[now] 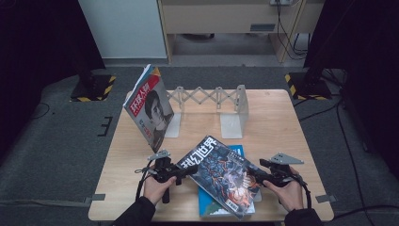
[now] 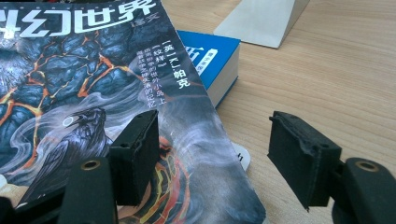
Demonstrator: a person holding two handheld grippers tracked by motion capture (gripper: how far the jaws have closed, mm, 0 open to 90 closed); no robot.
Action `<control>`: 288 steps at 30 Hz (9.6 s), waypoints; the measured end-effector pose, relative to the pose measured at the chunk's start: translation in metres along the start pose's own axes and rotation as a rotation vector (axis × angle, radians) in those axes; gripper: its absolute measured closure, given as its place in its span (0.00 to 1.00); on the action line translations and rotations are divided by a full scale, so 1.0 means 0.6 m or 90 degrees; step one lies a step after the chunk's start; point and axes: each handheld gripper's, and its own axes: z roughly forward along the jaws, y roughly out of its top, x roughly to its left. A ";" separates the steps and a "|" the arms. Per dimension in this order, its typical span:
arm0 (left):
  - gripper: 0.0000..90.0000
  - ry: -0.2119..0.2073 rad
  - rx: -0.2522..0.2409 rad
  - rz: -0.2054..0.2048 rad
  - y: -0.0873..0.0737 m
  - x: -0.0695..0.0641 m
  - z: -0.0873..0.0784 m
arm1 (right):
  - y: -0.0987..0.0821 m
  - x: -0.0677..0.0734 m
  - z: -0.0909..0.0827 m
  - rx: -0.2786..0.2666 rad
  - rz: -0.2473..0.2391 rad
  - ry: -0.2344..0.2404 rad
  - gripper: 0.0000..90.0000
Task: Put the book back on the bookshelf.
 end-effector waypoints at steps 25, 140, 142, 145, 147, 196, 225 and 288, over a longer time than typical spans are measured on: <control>0.77 -0.018 -0.053 -0.012 0.053 -0.040 -0.021 | -0.017 -0.080 -0.028 0.051 -0.005 -0.154 0.26; 0.91 0.339 -0.347 0.121 0.281 -0.010 -0.141 | -0.050 -0.115 -0.005 0.104 0.001 -0.170 0.04; 0.91 0.345 -0.350 0.120 0.282 -0.008 -0.134 | -0.050 -0.115 -0.005 0.103 0.001 -0.171 0.04; 0.91 0.351 -0.351 0.126 0.286 -0.004 -0.123 | -0.050 -0.115 -0.005 0.103 0.001 -0.171 0.04; 0.91 0.359 -0.351 0.128 0.289 -0.001 -0.116 | -0.050 -0.116 -0.005 0.102 -0.001 -0.170 0.04; 0.91 0.419 -0.282 0.152 0.244 0.020 -0.142 | -0.050 -0.116 -0.004 0.102 -0.004 -0.169 0.04; 0.91 0.468 -0.360 0.148 0.240 0.037 -0.116 | -0.049 -0.116 -0.003 0.104 -0.003 -0.166 0.04; 0.42 0.308 -0.225 0.189 0.094 -0.018 -0.135 | -0.037 -0.104 -0.014 0.104 -0.014 -0.157 0.25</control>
